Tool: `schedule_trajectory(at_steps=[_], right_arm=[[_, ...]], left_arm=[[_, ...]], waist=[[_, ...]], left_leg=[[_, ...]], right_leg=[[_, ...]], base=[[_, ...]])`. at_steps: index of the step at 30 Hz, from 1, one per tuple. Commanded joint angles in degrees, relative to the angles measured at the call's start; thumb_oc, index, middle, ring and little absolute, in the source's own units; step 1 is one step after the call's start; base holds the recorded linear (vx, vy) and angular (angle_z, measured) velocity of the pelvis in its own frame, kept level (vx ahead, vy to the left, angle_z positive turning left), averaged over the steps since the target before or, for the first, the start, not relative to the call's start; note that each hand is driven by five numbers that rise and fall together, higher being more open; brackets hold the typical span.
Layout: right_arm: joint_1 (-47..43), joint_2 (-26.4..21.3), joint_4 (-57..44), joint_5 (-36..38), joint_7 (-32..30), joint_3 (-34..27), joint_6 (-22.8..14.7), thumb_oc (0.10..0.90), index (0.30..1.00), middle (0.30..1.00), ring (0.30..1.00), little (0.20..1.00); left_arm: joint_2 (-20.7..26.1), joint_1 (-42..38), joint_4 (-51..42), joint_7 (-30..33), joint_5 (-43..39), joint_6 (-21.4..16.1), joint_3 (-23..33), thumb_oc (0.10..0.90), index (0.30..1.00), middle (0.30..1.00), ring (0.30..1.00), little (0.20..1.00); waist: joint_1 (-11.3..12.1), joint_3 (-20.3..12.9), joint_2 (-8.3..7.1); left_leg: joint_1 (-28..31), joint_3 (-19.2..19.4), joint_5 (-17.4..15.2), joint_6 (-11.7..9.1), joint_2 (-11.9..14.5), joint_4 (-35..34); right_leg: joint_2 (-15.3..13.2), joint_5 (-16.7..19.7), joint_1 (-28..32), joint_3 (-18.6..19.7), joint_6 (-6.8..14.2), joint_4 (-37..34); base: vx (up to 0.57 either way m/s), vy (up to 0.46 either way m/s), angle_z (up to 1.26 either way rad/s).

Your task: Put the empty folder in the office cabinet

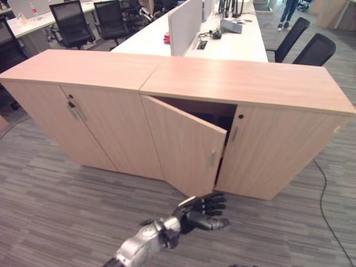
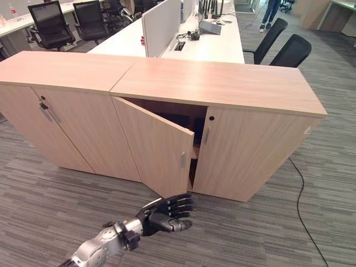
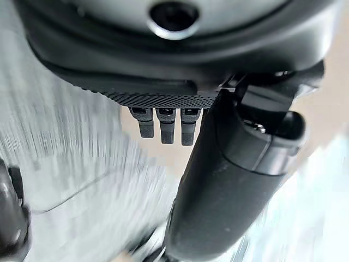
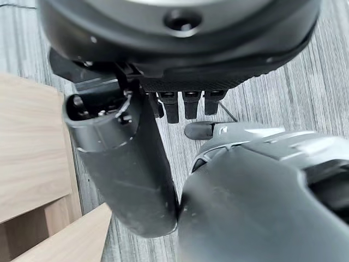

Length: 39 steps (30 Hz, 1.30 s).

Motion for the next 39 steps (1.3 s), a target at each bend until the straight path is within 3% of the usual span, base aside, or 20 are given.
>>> schedule_trajectory(at_steps=[1, 7, 15, 20, 21, 23, 24, 26, 28, 30, 31, 32, 35, 39], right_arm=[[2.4, -4.2, 2.5, -4.1, 1.6, 2.4, -2.2, 0.8, 0.9, 0.9, 0.9, 0.9], [1.6, -5.6, 4.7, -8.4, 1.6, 3.9, -1.6, 0.8, 0.9, 0.9, 0.9, 0.9], [1.4, -5.3, 4.5, -9.8, 1.5, 5.9, -1.3, 0.8, 0.9, 0.9, 0.9, 0.9], [1.0, -5.3, 3.2, -9.0, 0.8, 5.9, -1.4, 0.8, 0.9, 0.9, 0.9, 0.9], [0.3, -5.6, 2.8, -9.1, 0.3, 6.2, -1.5, 0.8, 0.9, 0.9, 0.9, 0.9], [-0.1, -5.8, 2.6, -9.4, 0.1, 6.6, -1.4, 0.8, 0.9, 0.9, 0.9, 0.9], [-0.8, -5.7, 2.1, -10.2, -0.3, 7.5, -1.4, 0.8, 0.9, 0.9, 0.9, 0.9], [-2.1, -5.6, 1.8, -10.1, -0.4, 7.9, -1.4, 0.8, 0.9, 0.9, 0.9, 0.9], [-2.9, -5.5, 1.9, -9.9, -0.5, 8.1, -1.3, 0.8, 0.9, 0.9, 0.9, 0.9], [-3.6, -5.8, 3.3, -12.2, 0.4, 9.3, -0.2, 0.8, 0.9, 0.9, 0.9, 0.9], [-3.6, -5.8, 3.3, -12.2, 0.4, 9.3, -0.2, 0.8, 0.9, 0.9, 0.9, 0.9], [-3.5, -5.9, 4.3, -14.3, 1.0, 10.3, 0.0, 0.8, 0.9, 0.9, 0.9, 0.9], [-3.6, -5.8, 5.2, -16.5, 1.9, 11.6, 0.5, 0.8, 0.9, 0.9, 0.9, 0.9], [-4.1, -6.6, 4.7, -22.0, 2.9, 15.1, 1.2, 0.8, 0.9, 0.9, 0.9, 0.9]], left_arm=[[1.2, -0.3, -3.6, -2.3, -0.9, -4.3, 5.6, 0.8, 0.9, 0.9, 0.9, 0.9], [0.8, 4.1, -0.6, -1.7, 4.3, -3.9, 11.3, 0.8, 0.9, 0.9, 0.9, 0.9], [-2.3, 4.0, 1.4, 0.9, 11.1, -4.8, 13.1, 0.8, 0.9, 0.9, 0.9, 0.9], [-2.8, 5.1, -1.9, 4.1, 18.1, -7.3, 15.9, 0.8, 0.9, 0.9, 0.9, 0.9], [-3.7, 5.1, -0.8, 5.7, 21.4, -8.9, 16.8, 0.8, 0.9, 0.9, 0.9, 0.9], [-3.8, 4.9, -0.1, 6.3, 22.1, -9.3, 16.9, 0.8, 0.9, 0.9, 0.9, 0.9], [-4.2, 4.9, 2.5, 7.7, 22.3, -10.3, 18.0, 0.8, 0.9, 0.9, 0.9, 0.9], [-4.9, 4.8, 5.7, 8.3, 20.0, -10.5, 19.0, 0.8, 0.9, 0.9, 0.9, 0.9], [-5.2, 4.7, 6.7, 8.4, 18.9, -10.6, 19.4, 0.8, 0.9, 0.9, 0.9, 0.9], [-6.4, 4.0, 12.5, 7.2, 13.5, -9.7, 20.6, 0.8, 0.9, 0.9, 0.9, 0.9], [-6.4, 4.0, 12.5, 7.2, 13.5, -9.8, 20.6, 0.8, 0.9, 0.9, 0.9, 0.9], [-6.6, 3.2, 16.2, 6.9, 11.8, -9.6, 21.4, 0.8, 0.9, 0.9, 0.9, 0.9], [-7.3, 1.9, 21.2, 6.4, 12.0, -9.0, 21.6, 0.8, 0.9, 0.9, 0.9, 0.9], [-9.6, -1.9, 39.0, 8.8, 12.7, -8.9, 24.5, 0.8, 0.9, 0.9, 0.9, 0.9]], waist=[[0.2, -2.3, -0.53], [0.7, -2.2, 0.01], [1.0, -1.5, -0.89], [2.3, 0.4, -2.66], [3.5, 1.7, -3.65], [3.9, 2.2, -3.63], [4.8, 2.6, -3.86], [5.5, 3.3, -3.81], [5.6, 3.3, -3.82], [6.2, 3.7, -3.52], [6.1, 3.6, -3.62], [6.1, 3.6, -3.41], [5.7, 3.2, -3.09], [4.7, 0.8, -2.49]], left_leg=[[-3.5, -0.2, -1.6, 0.0, 0.0, -0.7], [-2.0, 0.7, -1.0, -1.6, 3.9, -0.2], [-2.4, 1.4, -0.9, -2.6, 7.4, 3.8], [-5.9, -0.9, -3.2, -2.0, 8.8, 15.2], [-8.6, -2.7, -3.3, -0.4, 7.2, 20.8], [-9.6, -4.0, -4.1, 0.1, 6.1, 22.8], [-12.7, -7.3, -5.4, 1.3, 1.6, 25.9], [-14.9, -9.3, -7.1, 1.6, -1.3, 28.9], [-15.8, -10.1, -7.5, 1.9, -2.2, 29.5], [-16.0, -12.2, -10.5, 2.4, -4.8, 27.9], [-16.1, -12.3, -10.3, 2.4, -4.9, 27.7], [-16.0, -14.3, -9.8, 2.3, -6.8, 24.6], [-13.2, -14.8, -9.1, 2.3, -7.5, 19.7], [-7.8, -13.0, -6.1, 2.8, -7.3, 7.9]], right_leg=[[2.1, -5.9, -1.6, 1.0, 0.6, 0.7], [6.5, -9.0, -0.5, 2.6, -1.7, 0.4], [9.8, -11.1, 0.7, 3.5, -4.2, 0.4], [11.4, -11.4, 1.7, 4.9, -5.8, 0.4], [11.2, -10.7, 1.4, 5.5, -6.1, 0.4], [11.1, -10.6, 1.4, 5.7, -6.1, 0.4], [10.6, -9.8, 1.0, 6.7, -5.6, 0.4], [10.6, -9.1, 1.0, 8.1, -5.4, 0.4], [10.5, -8.9, 0.8, 8.6, -5.4, 0.4], [10.7, -8.6, 0.8, 10.2, -5.2, 0.4], [10.6, -8.6, 0.6, 10.1, -5.1, 0.4], [10.7, -8.0, 0.2, 10.8, -4.7, 0.4], [10.9, -7.9, 0.3, 11.6, -4.4, 0.4], [10.2, -7.2, -0.3, 12.5, -3.6, 0.4]], base=[[0.05, -0.209, -0.22], [0.07, -0.199, -0.18], [0.01, -0.169, -0.08], [-0.03, -0.162, -0.2], [-0.09, -0.153, -0.21], [-0.09, -0.046, -0.33], [-0.1, 0.002, -0.54], [-0.07, 0.017, -0.54], [-0.01, 0.03, -0.49], [0.0, 0.057, -0.34], [-0.01, 0.079, -0.34], [-0.01, 0.057, -0.38], [0.03, 0.075, -0.17], [0.09, 0.173, -0.33]])
